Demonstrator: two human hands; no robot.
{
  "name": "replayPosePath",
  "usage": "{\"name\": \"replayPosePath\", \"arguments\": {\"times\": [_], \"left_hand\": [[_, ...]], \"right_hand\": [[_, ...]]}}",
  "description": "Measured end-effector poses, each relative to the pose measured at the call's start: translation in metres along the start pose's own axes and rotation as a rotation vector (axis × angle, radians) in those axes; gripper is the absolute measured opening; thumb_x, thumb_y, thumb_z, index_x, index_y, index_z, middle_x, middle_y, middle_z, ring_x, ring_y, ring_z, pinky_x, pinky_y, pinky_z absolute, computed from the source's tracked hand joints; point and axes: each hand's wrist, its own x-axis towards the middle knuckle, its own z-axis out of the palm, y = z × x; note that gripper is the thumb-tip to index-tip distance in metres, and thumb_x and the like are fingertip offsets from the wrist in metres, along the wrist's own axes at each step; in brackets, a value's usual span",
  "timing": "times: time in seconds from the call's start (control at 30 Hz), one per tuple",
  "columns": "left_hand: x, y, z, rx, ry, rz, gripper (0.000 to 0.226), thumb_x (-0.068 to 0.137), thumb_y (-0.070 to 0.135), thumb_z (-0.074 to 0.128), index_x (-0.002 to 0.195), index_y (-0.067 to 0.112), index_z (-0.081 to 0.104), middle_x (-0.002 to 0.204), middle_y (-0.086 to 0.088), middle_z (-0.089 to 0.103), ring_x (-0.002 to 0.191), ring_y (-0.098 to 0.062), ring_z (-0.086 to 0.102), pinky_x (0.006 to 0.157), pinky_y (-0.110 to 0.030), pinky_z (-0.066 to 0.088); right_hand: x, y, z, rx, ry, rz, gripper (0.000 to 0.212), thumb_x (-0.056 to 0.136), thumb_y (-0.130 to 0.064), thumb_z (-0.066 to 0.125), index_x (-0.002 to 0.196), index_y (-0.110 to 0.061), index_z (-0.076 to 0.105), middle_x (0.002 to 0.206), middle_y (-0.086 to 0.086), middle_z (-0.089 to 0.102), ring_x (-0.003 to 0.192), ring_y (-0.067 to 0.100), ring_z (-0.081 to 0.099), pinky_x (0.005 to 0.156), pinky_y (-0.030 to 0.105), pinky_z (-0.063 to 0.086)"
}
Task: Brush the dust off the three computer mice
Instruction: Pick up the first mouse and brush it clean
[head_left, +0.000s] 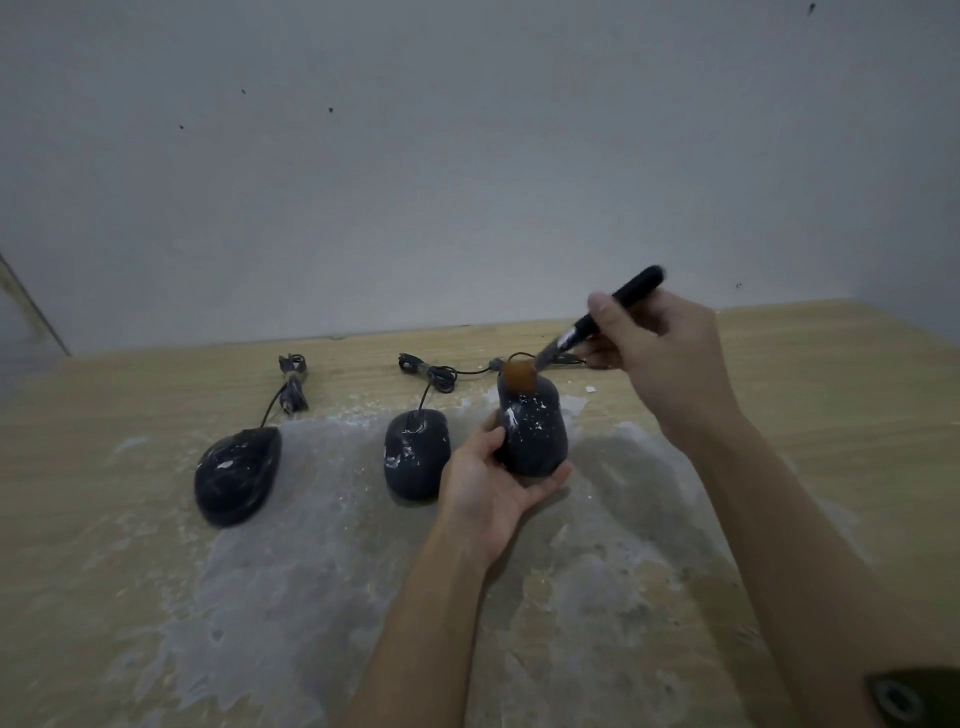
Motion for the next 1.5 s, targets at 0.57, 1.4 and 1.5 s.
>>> {"name": "replayPosePath", "arguments": {"times": [0.57,1.4,1.5], "left_hand": [[0.002,-0.001,0.000,0.003,-0.013,-0.005,0.038,0.096,0.011,0.030,0.130,0.009,0.047,0.124,-0.022,0.056,0.102,-0.035,0.057,0.080,-0.049,0.051],[0.003,0.001,-0.006,-0.033,-0.016,0.000,0.037,0.097,0.012,0.035,0.132,0.006,0.043,0.125,-0.023,0.054,0.112,-0.037,0.054,0.083,-0.051,0.052],[0.002,0.000,-0.006,-0.022,-0.017,0.003,0.037,0.097,0.012,0.034,0.131,0.007,0.044,0.125,-0.023,0.055,0.110,-0.037,0.055,0.088,-0.052,0.049]], "right_hand": [[-0.001,0.006,0.014,-0.126,0.111,0.027,0.013,0.086,-0.017,0.060,0.074,-0.014,0.064,0.067,-0.011,0.066,0.066,-0.003,0.064,0.075,0.022,0.053],[-0.001,-0.002,-0.001,-0.158,-0.180,-0.229,0.010,0.077,-0.003,0.058,0.068,-0.006,0.061,0.054,0.000,0.063,0.049,0.011,0.060,0.051,0.027,0.052],[-0.002,-0.002,0.002,-0.077,-0.316,-0.146,0.013,0.071,-0.005,0.056,0.068,0.007,0.060,0.054,0.010,0.062,0.047,0.018,0.059,0.047,0.026,0.048]]}}
